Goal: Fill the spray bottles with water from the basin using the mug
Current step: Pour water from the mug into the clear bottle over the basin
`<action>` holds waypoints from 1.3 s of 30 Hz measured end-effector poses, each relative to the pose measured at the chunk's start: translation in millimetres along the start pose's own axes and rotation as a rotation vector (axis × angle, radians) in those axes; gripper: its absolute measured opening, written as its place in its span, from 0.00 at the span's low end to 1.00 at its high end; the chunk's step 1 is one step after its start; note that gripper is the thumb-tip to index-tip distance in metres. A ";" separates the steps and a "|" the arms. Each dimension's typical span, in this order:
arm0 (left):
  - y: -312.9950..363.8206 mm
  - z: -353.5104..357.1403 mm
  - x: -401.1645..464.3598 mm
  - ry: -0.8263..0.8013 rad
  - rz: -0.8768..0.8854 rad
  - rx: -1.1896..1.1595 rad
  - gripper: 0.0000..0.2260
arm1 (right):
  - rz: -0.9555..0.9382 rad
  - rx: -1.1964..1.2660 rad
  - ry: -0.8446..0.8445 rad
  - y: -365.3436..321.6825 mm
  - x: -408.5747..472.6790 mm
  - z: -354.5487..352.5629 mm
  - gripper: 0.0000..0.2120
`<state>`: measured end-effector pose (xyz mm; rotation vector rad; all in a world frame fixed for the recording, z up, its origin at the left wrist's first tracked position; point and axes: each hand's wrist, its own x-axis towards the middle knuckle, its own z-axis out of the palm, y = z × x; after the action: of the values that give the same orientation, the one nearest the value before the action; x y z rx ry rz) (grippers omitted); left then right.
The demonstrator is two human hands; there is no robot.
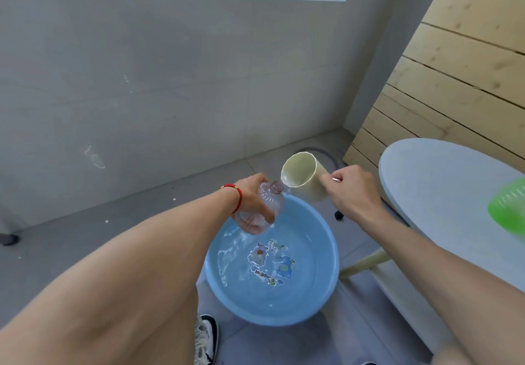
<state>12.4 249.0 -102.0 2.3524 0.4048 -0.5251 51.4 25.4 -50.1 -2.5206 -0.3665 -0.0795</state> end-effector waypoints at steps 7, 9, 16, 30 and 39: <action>1.9 -0.7 -1.0 -0.014 -0.015 -0.001 0.45 | -0.075 -0.054 0.043 -1.5 -1.1 -2.8 0.23; 2.4 -0.4 -0.9 -0.018 -0.015 0.004 0.46 | -0.090 -0.067 0.046 -0.2 -1.0 -2.2 0.22; 1.8 0.4 -0.4 -0.026 -0.027 -0.012 0.45 | -0.100 -0.124 0.062 -4.7 -3.9 -4.6 0.22; 2.6 0.5 -3.0 -0.058 -0.024 0.036 0.45 | -0.178 -0.242 0.124 -7.3 -6.4 -4.7 0.20; 2.4 -0.4 -3.7 -0.078 -0.040 0.017 0.44 | -0.212 -0.295 0.149 -8.7 -7.4 -4.5 0.19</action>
<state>10.3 247.0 -98.6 2.3364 0.4131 -0.6389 41.9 28.0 -42.6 -2.7323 -0.5972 -0.4308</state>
